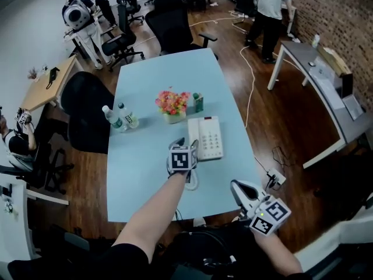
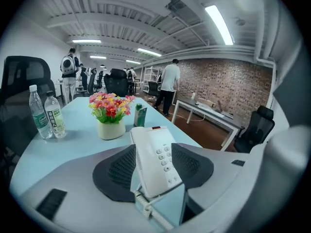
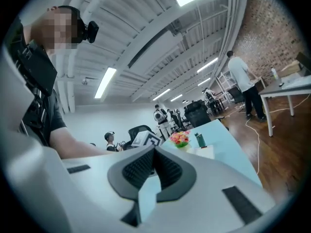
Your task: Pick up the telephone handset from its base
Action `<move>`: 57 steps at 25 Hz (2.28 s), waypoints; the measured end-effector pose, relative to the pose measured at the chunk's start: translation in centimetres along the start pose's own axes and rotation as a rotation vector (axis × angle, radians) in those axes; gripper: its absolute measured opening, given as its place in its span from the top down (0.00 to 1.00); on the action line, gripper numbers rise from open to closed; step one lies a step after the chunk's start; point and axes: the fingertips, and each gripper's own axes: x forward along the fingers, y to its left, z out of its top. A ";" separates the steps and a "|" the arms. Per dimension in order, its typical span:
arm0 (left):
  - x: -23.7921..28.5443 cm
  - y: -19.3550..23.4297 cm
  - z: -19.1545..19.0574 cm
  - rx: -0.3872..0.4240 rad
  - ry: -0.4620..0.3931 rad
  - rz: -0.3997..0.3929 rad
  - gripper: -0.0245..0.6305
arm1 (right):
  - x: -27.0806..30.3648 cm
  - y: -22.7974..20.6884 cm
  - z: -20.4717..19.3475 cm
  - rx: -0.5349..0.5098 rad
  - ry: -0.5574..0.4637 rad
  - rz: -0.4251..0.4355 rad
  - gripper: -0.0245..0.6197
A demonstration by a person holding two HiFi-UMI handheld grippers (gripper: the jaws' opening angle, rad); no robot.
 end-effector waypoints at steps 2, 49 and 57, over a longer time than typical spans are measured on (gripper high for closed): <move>2.4 0.7 -0.3 -0.021 0.033 0.012 0.56 | 0.7 -0.1 -0.3 0.005 0.022 0.007 0.94; -20.9 2.9 4.8 -0.489 -0.508 -0.453 0.59 | 4.5 2.4 -2.7 0.047 0.111 0.180 0.94; -28.8 4.7 2.9 -0.532 -0.575 -0.461 0.59 | 5.8 4.9 -3.4 0.008 0.139 0.223 0.94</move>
